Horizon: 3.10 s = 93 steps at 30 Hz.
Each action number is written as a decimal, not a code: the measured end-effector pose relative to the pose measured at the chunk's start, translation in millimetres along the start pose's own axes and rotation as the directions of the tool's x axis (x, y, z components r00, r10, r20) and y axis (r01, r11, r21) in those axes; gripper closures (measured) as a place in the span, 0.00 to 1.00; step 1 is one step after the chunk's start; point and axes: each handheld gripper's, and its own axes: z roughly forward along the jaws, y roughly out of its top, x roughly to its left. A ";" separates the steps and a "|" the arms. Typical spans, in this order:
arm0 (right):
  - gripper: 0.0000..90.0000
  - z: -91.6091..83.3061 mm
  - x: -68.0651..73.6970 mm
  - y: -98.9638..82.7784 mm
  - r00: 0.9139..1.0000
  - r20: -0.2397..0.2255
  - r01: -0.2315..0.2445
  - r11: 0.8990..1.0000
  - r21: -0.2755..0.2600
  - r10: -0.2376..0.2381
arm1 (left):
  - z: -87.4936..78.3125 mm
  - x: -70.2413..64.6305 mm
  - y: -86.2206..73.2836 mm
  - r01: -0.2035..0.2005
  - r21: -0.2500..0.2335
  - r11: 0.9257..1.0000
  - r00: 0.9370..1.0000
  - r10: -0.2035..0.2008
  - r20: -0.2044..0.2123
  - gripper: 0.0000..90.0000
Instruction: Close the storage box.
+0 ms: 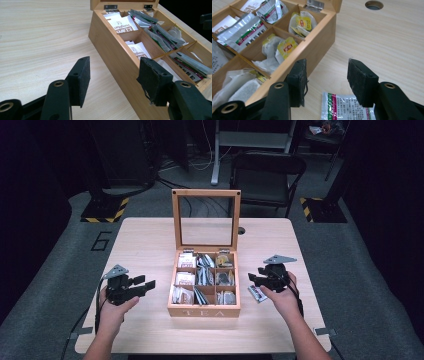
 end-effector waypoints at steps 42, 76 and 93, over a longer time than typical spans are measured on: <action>0.53 23.9 -13.7 98.0 0.999 -0.022 0.048 0.997 -0.055 -0.050 | 3.7 -0.6 -1.0 -0.005 0.013 1.000 1.000 0.005 0.004 0.46; 0.48 95.8 -32.3 110.3 0.998 -0.041 0.036 0.999 -0.031 -0.037 | 3.3 8.5 -3.4 0.019 0.017 1.000 1.000 -0.019 0.000 0.46; 0.59 103.0 -27.0 120.5 0.995 -0.056 0.085 0.996 -0.005 -0.085 | 4.4 10.1 -4.6 0.025 0.017 1.000 1.000 -0.025 0.000 0.46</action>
